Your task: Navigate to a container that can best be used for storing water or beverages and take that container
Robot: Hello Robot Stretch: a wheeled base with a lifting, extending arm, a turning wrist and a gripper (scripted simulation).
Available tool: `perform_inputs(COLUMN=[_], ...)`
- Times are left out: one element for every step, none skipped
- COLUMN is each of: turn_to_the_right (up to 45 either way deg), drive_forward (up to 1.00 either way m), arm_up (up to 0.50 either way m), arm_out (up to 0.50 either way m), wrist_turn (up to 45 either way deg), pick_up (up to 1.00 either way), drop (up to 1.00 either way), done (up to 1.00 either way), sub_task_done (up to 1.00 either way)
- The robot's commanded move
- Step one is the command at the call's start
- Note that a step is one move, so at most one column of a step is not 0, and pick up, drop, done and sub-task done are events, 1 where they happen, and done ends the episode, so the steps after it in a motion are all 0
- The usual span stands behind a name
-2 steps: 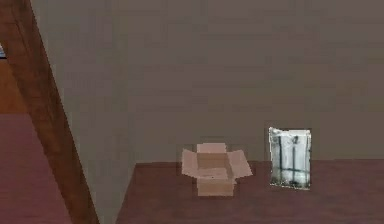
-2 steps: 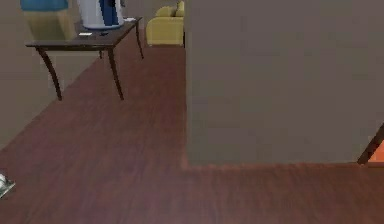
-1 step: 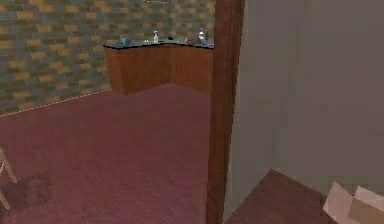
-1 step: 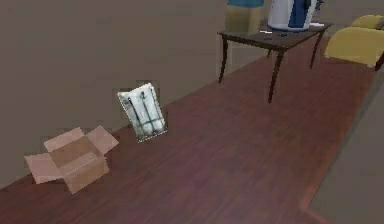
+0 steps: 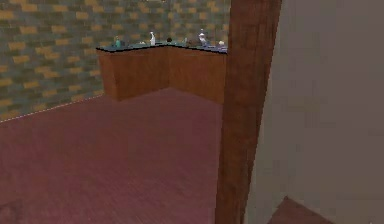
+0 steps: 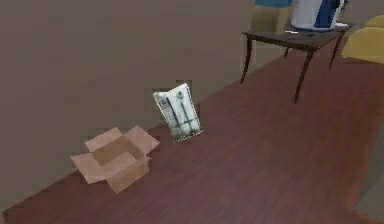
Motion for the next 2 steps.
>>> perform_inputs(turn_to_the_right=[-42.0,0.0], drive_forward=[0.00,0.30], arm_up=[0.00,0.00], arm_out=[0.00,0.00], wrist_turn=[0.0,0.0], pick_up=[0.00,0.00], drop=[0.00,0.00], done=[0.00,0.00], sub_task_done=[0.00,0.00])
